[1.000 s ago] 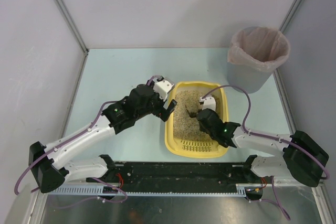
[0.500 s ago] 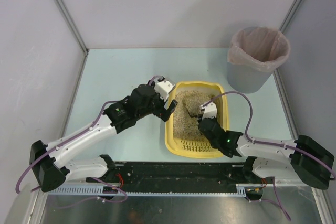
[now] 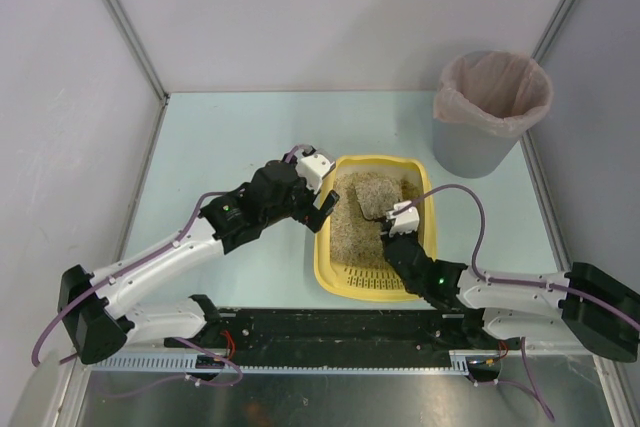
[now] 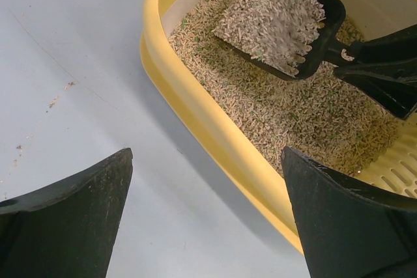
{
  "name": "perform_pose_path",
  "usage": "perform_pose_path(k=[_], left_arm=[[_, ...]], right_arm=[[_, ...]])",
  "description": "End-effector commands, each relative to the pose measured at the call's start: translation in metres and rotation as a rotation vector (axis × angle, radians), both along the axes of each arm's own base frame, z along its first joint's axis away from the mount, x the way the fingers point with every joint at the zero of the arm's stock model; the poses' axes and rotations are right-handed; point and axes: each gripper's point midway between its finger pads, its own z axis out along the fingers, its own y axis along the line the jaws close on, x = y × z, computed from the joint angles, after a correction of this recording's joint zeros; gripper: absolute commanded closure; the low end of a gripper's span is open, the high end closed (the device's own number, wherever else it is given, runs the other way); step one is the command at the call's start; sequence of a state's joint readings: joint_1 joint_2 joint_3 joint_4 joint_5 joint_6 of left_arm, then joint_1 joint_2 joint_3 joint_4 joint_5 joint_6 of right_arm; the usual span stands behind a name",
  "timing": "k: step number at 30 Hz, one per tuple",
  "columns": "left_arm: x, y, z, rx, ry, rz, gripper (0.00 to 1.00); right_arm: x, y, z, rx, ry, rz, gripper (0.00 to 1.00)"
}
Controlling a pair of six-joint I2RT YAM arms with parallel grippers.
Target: Clean the litter box
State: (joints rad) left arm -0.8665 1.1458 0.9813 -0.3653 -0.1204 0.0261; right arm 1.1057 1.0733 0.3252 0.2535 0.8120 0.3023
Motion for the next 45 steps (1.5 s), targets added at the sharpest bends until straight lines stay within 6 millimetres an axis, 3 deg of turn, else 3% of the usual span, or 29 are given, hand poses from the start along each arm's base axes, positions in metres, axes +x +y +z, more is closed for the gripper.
perform_pose_path(k=[1,4,7,11,14,18,22,25,28,32,34,35,37,39,40,42,45], left_arm=[[0.001,-0.003,0.004,-0.002,-0.015,-0.011,0.00],[0.001,-0.003,0.003,0.001,-0.012,-0.011,0.00],[0.001,-0.004,0.002,0.000,-0.008,-0.015,0.00],[0.002,-0.004,0.000,0.008,-0.010,-0.011,0.00],[0.001,-0.004,-0.001,0.011,-0.006,-0.016,0.00],[0.003,-0.004,-0.003,0.016,-0.005,-0.010,0.00],[0.003,-0.004,-0.003,0.017,-0.004,-0.010,0.00],[0.003,-0.004,-0.005,0.022,-0.002,-0.011,0.00],[0.003,-0.004,-0.006,0.023,0.001,-0.011,0.00],[0.003,-0.004,-0.005,0.022,-0.005,-0.007,0.00],[0.003,-0.004,-0.005,0.023,-0.003,-0.011,0.00],[0.003,-0.004,-0.004,0.023,-0.005,-0.009,0.00],[0.003,-0.004,-0.004,0.022,-0.007,-0.008,0.00],[0.003,-0.003,-0.005,0.026,-0.004,-0.007,0.00],[0.003,-0.004,-0.006,0.025,-0.003,-0.009,0.00],[0.003,-0.004,-0.003,0.018,-0.006,-0.010,0.00],[0.003,-0.003,-0.004,0.020,-0.005,-0.009,0.00]], right_arm=[[0.010,-0.003,0.034,0.135,-0.112,-0.088,1.00],[0.006,0.010,0.041,0.119,-0.126,-0.032,1.00],[0.008,-0.002,0.035,0.121,-0.116,-0.100,1.00],[0.004,0.010,0.045,0.096,-0.148,-0.039,1.00],[0.006,-0.001,0.038,0.112,-0.134,-0.103,1.00],[0.003,0.014,0.047,0.117,-0.154,-0.023,1.00],[0.012,-0.011,0.033,0.135,-0.123,-0.146,1.00],[0.002,0.019,0.046,0.152,-0.146,0.012,1.00],[0.011,-0.004,0.038,0.098,-0.143,-0.142,1.00],[0.003,0.024,0.048,0.142,-0.154,0.021,1.00],[0.006,0.015,0.042,0.115,-0.143,-0.059,1.00],[0.011,-0.001,0.039,0.089,-0.144,-0.132,1.00],[0.009,0.006,0.043,0.113,-0.144,-0.075,1.00],[0.002,0.028,0.051,0.132,-0.154,0.028,1.00],[0.003,0.025,0.049,0.133,-0.149,-0.008,1.00],[0.010,-0.002,0.044,0.101,-0.152,-0.138,1.00],[0.000,0.028,0.052,0.141,-0.150,0.041,1.00]])
